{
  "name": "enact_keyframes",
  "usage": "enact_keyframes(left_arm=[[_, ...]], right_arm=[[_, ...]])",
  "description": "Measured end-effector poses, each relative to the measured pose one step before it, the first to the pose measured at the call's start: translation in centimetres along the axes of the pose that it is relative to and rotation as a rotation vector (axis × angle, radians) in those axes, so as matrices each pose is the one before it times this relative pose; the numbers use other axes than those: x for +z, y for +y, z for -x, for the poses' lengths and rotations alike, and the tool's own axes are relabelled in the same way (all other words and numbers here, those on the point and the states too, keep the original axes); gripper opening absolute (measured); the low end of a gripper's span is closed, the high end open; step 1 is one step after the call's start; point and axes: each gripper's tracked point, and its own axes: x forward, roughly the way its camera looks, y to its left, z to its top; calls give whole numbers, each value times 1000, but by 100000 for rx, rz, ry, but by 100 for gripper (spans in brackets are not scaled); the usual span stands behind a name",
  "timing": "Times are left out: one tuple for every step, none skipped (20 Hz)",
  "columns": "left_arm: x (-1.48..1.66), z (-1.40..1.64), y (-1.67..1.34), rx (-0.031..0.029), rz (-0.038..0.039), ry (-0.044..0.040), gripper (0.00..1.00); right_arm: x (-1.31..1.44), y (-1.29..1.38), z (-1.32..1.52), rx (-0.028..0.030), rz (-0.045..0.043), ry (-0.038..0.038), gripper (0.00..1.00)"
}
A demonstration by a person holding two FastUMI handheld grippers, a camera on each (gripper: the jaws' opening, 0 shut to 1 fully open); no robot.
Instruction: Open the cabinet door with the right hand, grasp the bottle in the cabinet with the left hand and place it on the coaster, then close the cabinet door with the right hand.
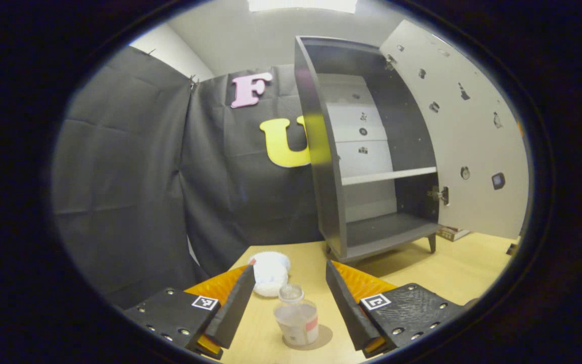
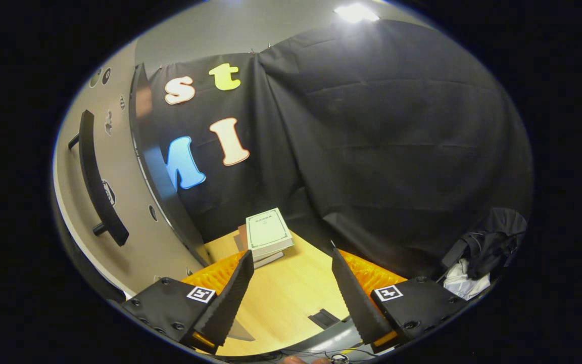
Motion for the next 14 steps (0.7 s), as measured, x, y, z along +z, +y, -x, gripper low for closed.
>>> enact_keyframes(left_arm=[[1707, 251, -414, 525, 576, -701, 84], [1513, 395, -338, 296, 100, -128, 85], [923, 508, -285, 759, -654, 1227, 85], [1101, 380, -97, 1404, -656, 1355, 86], [915, 405, -223, 1077, -379, 2377, 86], [932, 577, -231, 749, 363, 1770, 84], [902, 519, -321, 97, 1147, 2038, 88], [851, 653, -436, -355, 1918, 1780, 88], [840, 323, -657, -589, 2446, 1187, 88], [863, 387, -579, -687, 2828, 1196, 87], [630, 263, -794, -1344, 2062, 1088, 87], [898, 322, -595, -220, 1548, 1072, 86], [867, 188, -352, 277, 1322, 745, 86], [979, 392, -320, 492, 1384, 435, 85]], right_arm=[[203, 38, -229, 1050, 1767, -987, 98], [103, 56, -131, 1560, 1434, -747, 98], [246, 254, -217, 2187, 617, -597, 98], [186, 245, -72, 1978, 60, -748, 98], [390, 392, -69, 2120, -80, -1082, 98], [335, 277, -182, 1893, 608, -1531, 98], [570, 220, 27, 1675, 1770, -1792, 98], [557, 192, -56, 1745, 2592, -1701, 98], [573, 233, -23, 1730, 2804, -1590, 98], [419, -47, 121, 1249, 2272, -1684, 98], [616, 86, 60, 1223, 1178, -1684, 98], [589, 343, -4, 1539, 332, -1545, 98], [612, 244, 21, 1706, -41, -1058, 100], [609, 400, 37, 2319, -135, -1121, 98]])
